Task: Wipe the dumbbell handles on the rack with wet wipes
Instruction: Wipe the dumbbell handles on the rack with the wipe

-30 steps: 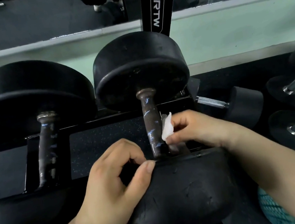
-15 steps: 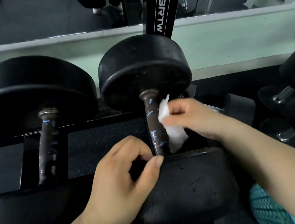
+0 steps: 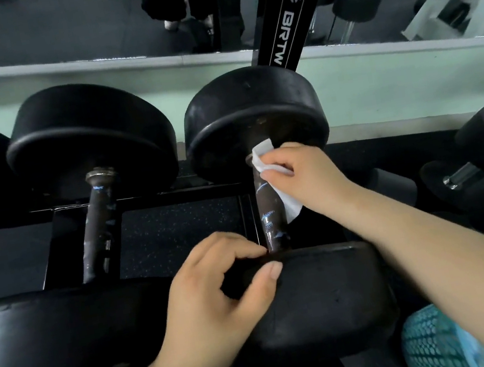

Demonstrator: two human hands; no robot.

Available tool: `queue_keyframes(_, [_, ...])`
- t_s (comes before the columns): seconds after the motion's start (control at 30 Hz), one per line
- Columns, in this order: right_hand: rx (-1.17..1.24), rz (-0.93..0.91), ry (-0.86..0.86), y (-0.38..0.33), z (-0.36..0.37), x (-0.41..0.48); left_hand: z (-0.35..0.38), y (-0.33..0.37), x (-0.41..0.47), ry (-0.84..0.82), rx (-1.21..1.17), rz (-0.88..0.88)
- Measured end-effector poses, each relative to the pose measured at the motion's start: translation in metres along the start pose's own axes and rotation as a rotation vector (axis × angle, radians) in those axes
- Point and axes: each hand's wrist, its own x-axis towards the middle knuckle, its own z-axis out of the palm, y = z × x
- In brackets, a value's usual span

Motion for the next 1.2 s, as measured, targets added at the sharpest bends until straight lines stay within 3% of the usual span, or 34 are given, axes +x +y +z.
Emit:
queue_keyframes(0.13, [0.045, 0.017, -0.116, -0.002, -0.006, 0.002, 0.002, -0.007, -0.004, 0.045, -0.082, -0.003])
queue_keyframes(0.3, [0.051, -0.057, -0.470, -0.003, -0.014, -0.015, 0.002, -0.007, -0.003, 0.055, -0.138, -0.009])
queue_keyframes(0.43, [0.082, -0.053, -0.134, -0.001, -0.008, -0.001, 0.003, -0.007, -0.003, 0.055, -0.167, -0.033])
queue_keyframes(0.5, [0.061, -0.032, -0.135, -0.001, -0.009, 0.003, 0.003, -0.007, -0.003, 0.061, -0.171, -0.031])
queue_keyframes(0.7, [-0.004, -0.048, -0.762, -0.005, -0.019, -0.027, 0.003, -0.008, -0.003, 0.056, -0.178, -0.040])
queue_keyframes(0.77, [0.017, -0.017, -0.708, -0.006, -0.020, -0.020, 0.003, -0.008, -0.003, 0.052, -0.188, -0.046])
queue_keyframes(0.9, [0.191, 0.102, -0.295, -0.006, -0.019, -0.004, 0.003, -0.007, -0.003, 0.049, -0.204, -0.050])
queue_keyframes(0.97, [0.182, 0.076, -0.354, -0.005, -0.020, -0.009, 0.003, -0.008, -0.003, 0.055, -0.201, -0.053])
queue_keyframes(1.1, [0.012, -0.019, -0.700, -0.003, -0.020, -0.027, 0.004, -0.008, -0.002, 0.062, -0.195, -0.045])
queue_keyframes(1.2, [0.065, 0.036, -0.564, -0.004, -0.018, -0.021, 0.004, -0.009, -0.002, 0.060, -0.195, -0.048])
